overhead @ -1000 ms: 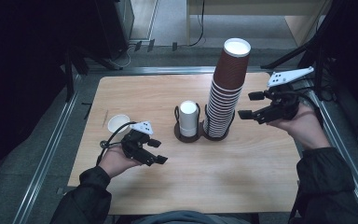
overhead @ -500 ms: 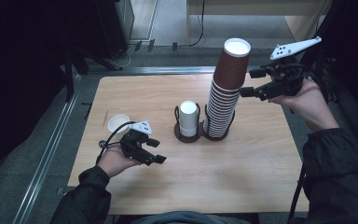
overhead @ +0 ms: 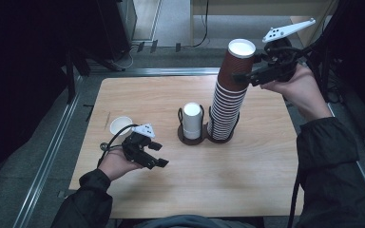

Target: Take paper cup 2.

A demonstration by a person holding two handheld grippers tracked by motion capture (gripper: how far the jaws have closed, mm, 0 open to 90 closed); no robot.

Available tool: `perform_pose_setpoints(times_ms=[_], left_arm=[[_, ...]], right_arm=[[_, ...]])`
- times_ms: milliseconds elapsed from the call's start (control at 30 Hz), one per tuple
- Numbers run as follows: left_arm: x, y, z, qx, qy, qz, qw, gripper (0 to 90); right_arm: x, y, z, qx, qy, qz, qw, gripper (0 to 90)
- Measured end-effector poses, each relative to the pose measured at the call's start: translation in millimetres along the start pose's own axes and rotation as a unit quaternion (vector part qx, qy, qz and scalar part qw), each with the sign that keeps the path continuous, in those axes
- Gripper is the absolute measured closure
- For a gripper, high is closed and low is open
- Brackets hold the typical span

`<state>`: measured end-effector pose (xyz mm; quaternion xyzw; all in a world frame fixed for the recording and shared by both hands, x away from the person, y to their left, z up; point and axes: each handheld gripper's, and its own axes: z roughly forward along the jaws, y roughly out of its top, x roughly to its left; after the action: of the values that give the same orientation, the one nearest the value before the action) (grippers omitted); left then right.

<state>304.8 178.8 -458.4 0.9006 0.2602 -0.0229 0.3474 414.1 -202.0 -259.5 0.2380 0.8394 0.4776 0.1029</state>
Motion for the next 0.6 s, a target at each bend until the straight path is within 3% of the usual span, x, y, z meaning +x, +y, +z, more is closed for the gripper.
perform_pose_setpoints(times_ms=[233,600], left_arm=[[-0.2,1.0,1.8,-0.002,-0.006,0.0,1.0,26.3],[0.4,0.6,1.0,0.0,-0.004,0.004,1.0,26.4]], right_arm=[[-3.1,7.5,3.2,-0.017,0.007,0.013,0.9997,11.9],[-0.6,10.1,1.2,-0.018,-0.005,-0.004,0.9998,18.3]])
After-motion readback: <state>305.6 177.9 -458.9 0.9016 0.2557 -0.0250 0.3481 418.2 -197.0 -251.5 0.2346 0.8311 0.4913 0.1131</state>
